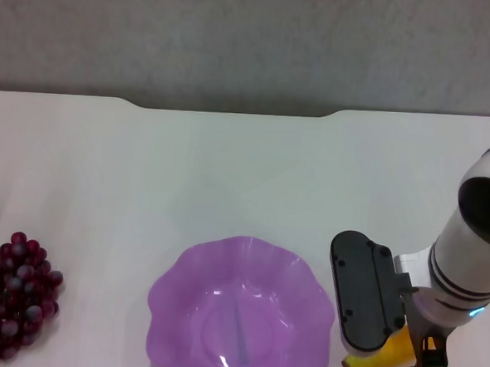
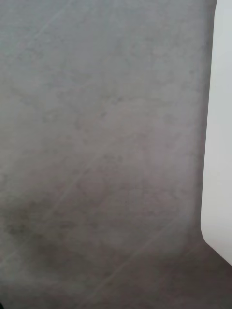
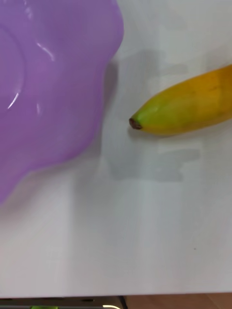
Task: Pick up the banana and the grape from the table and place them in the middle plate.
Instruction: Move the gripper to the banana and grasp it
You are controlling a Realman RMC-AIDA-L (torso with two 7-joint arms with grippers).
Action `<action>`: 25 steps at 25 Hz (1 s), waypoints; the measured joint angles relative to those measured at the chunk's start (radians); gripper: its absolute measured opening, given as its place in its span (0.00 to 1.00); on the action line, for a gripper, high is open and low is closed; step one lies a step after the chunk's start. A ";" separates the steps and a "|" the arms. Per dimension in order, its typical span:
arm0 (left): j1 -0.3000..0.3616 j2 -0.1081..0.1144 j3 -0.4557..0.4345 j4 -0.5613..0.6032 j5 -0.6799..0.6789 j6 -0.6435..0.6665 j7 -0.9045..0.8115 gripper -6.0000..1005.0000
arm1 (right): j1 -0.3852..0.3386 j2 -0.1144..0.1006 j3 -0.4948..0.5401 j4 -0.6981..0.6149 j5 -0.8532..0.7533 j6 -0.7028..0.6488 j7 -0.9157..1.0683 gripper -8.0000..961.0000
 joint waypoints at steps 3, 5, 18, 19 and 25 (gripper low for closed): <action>0.001 0.001 0.000 -0.001 -0.008 0.000 -0.001 0.86 | -0.002 0.000 -0.005 -0.012 -0.003 -0.009 0.000 0.93; 0.001 0.001 0.000 -0.004 -0.009 0.000 -0.001 0.86 | 0.000 0.001 -0.006 -0.024 -0.003 -0.012 0.000 0.93; 0.002 0.000 0.000 -0.004 -0.009 0.000 -0.002 0.86 | 0.000 -0.003 -0.008 -0.088 -0.043 -0.084 -0.001 0.93; 0.002 0.000 0.000 -0.003 -0.009 0.000 -0.003 0.86 | 0.002 -0.003 -0.009 -0.104 -0.055 -0.103 -0.001 0.93; 0.002 0.000 -0.001 -0.004 -0.009 0.000 -0.002 0.86 | 0.003 -0.001 -0.010 -0.112 -0.071 -0.138 -0.013 0.93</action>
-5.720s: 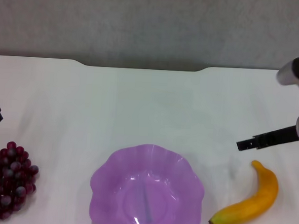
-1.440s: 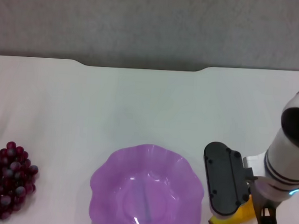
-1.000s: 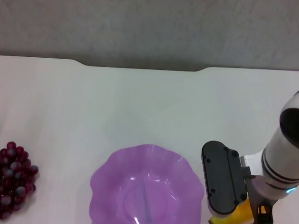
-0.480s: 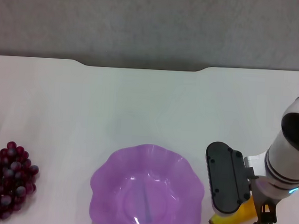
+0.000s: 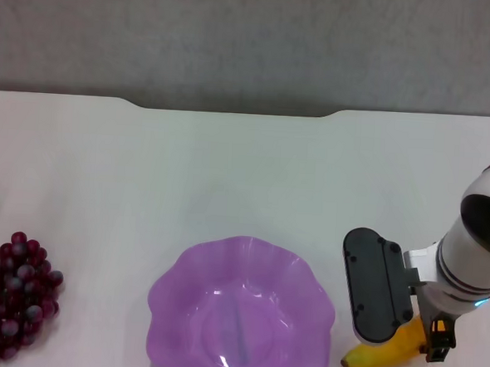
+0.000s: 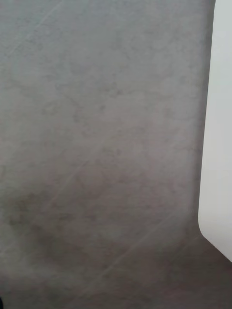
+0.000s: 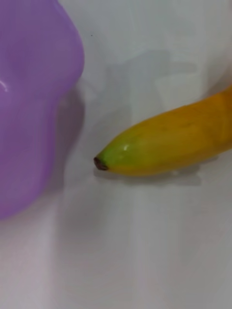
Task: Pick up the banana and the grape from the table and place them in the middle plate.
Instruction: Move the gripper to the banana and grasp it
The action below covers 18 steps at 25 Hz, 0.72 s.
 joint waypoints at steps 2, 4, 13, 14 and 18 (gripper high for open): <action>0.000 0.000 0.000 0.001 0.000 0.001 0.001 0.86 | 0.000 0.000 0.000 0.000 0.000 -0.007 -0.004 0.93; 0.000 0.000 -0.001 0.003 0.000 0.003 0.001 0.86 | 0.000 0.001 -0.003 -0.001 0.000 -0.017 -0.008 0.93; 0.000 0.000 -0.001 0.006 0.000 0.003 0.002 0.86 | 0.004 0.006 -0.048 -0.017 0.010 -0.046 -0.004 0.93; 0.000 0.000 -0.001 0.007 0.000 0.002 0.003 0.86 | 0.004 0.006 -0.049 -0.017 0.013 -0.046 -0.004 0.93; 0.000 0.000 -0.001 0.007 0.000 0.002 0.003 0.86 | 0.004 0.007 -0.053 -0.014 0.038 -0.061 -0.004 0.93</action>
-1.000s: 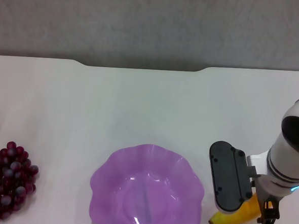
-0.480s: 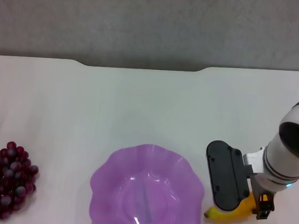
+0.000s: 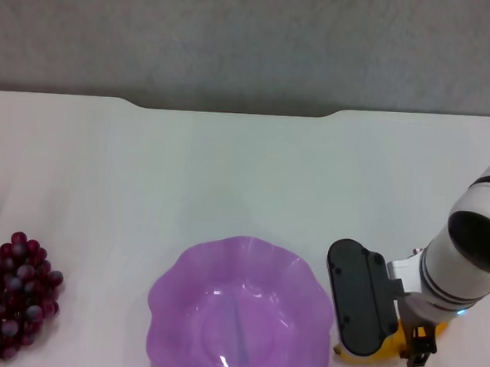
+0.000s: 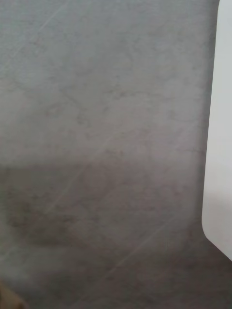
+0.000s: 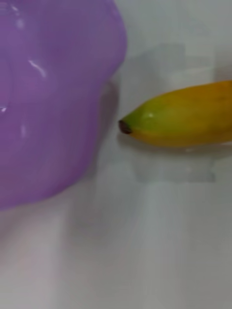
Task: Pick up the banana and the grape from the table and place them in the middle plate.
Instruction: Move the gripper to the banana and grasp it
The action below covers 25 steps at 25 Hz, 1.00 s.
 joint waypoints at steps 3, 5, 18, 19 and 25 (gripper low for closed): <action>-0.001 0.000 0.000 0.000 0.000 0.000 -0.001 0.86 | -0.003 0.000 -0.009 -0.004 0.009 -0.020 0.000 0.93; -0.002 0.000 0.000 0.000 0.000 0.001 -0.002 0.86 | -0.006 0.000 -0.012 -0.006 0.011 -0.024 0.000 0.93; -0.004 -0.001 0.000 0.000 -0.011 0.002 0.004 0.86 | -0.008 -0.001 -0.023 -0.009 0.041 -0.036 0.002 0.92; -0.004 -0.001 0.000 0.000 -0.011 0.002 0.004 0.86 | -0.009 -0.002 -0.023 -0.009 0.043 -0.036 0.003 0.90; -0.004 -0.003 0.000 0.000 -0.011 0.001 0.004 0.86 | -0.009 -0.003 -0.024 -0.012 0.047 -0.036 0.005 0.81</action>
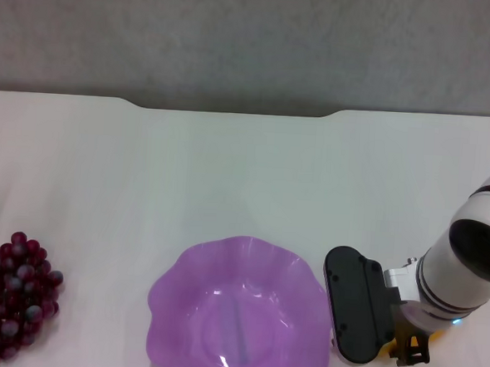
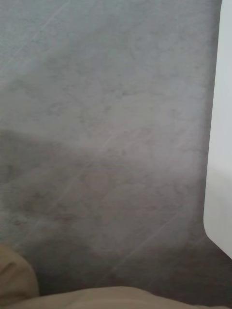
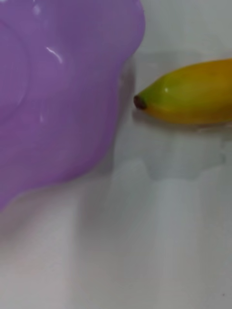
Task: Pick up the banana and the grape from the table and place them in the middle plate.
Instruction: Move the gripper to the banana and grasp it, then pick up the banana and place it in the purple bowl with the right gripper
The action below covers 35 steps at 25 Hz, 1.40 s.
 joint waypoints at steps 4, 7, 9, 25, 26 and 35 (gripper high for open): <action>0.000 0.000 0.000 -0.001 -0.001 0.000 0.001 0.86 | 0.000 -0.001 0.001 0.000 0.001 0.000 -0.001 0.76; 0.000 0.000 0.000 -0.003 -0.008 -0.001 0.001 0.86 | 0.000 -0.002 0.006 0.000 0.001 0.000 -0.005 0.62; 0.000 0.000 0.000 -0.004 -0.009 -0.001 0.001 0.86 | 0.000 -0.002 0.008 0.000 0.001 -0.001 -0.005 0.53; 0.011 0.003 0.000 -0.008 -0.019 0.000 0.002 0.86 | -0.092 -0.008 0.120 0.181 -0.012 0.120 -0.015 0.52; 0.012 0.004 0.000 -0.008 -0.022 0.000 0.002 0.86 | -0.094 -0.008 0.132 0.186 -0.016 0.136 -0.016 0.52; 0.019 0.011 0.000 -0.007 -0.029 0.002 0.002 0.86 | -0.171 -0.010 0.345 0.350 -0.154 0.220 -0.014 0.52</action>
